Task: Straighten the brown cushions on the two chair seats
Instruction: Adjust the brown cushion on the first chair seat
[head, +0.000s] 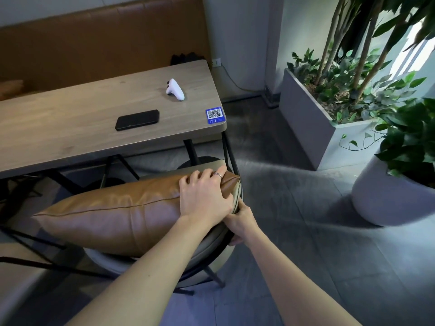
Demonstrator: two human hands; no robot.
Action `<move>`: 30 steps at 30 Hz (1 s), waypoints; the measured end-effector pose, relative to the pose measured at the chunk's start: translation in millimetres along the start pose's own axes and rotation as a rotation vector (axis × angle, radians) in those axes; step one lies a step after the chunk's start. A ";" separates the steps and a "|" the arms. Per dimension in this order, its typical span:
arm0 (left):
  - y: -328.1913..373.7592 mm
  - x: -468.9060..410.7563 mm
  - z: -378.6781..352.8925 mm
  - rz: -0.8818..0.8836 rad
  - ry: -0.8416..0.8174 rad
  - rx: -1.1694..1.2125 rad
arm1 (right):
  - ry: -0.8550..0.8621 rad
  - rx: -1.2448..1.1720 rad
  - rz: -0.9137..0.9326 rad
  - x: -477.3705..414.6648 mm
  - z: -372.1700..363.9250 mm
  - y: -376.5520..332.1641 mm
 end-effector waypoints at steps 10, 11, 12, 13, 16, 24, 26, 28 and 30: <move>1.3 -1.5 -0.6 -0.003 -0.024 -0.007 | -0.037 0.030 -0.014 1.3 3.7 0.7; 1.1 -1.8 -0.3 -0.004 -0.024 -0.005 | -0.037 0.036 -0.016 1.9 3.8 1.3; 1.1 -1.8 0.5 -0.007 -0.022 0.000 | -0.035 0.037 -0.015 2.5 3.7 1.5; 0.7 -1.3 1.5 -0.010 -0.020 0.008 | -0.032 0.036 -0.007 3.1 4.4 1.0; 0.5 2.0 4.6 -0.032 -0.039 0.031 | -0.058 0.033 -0.021 6.8 4.4 1.9; -23.6 18.6 40.4 -0.077 -0.210 0.020 | -0.117 0.571 -0.005 28.2 6.2 -30.6; -39.5 23.3 59.7 -0.047 -0.235 0.014 | -0.111 0.744 0.062 39.9 9.1 -57.0; -57.6 29.5 86.3 -0.017 -0.222 0.000 | -0.088 0.880 0.088 58.8 10.7 -85.0; -76.8 39.1 116.1 0.004 -0.193 -0.001 | -0.074 0.998 0.108 93.2 10.0 -115.0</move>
Point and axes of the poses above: each hand's wrist, its own x-axis away from the middle knuckle, its own z-axis out of the back of the hand, y = z × x, the point moved 8 cm from there along -x, towards the middle knuckle, and after that the axes turned 4 degrees about y, right-handed, at the moved point
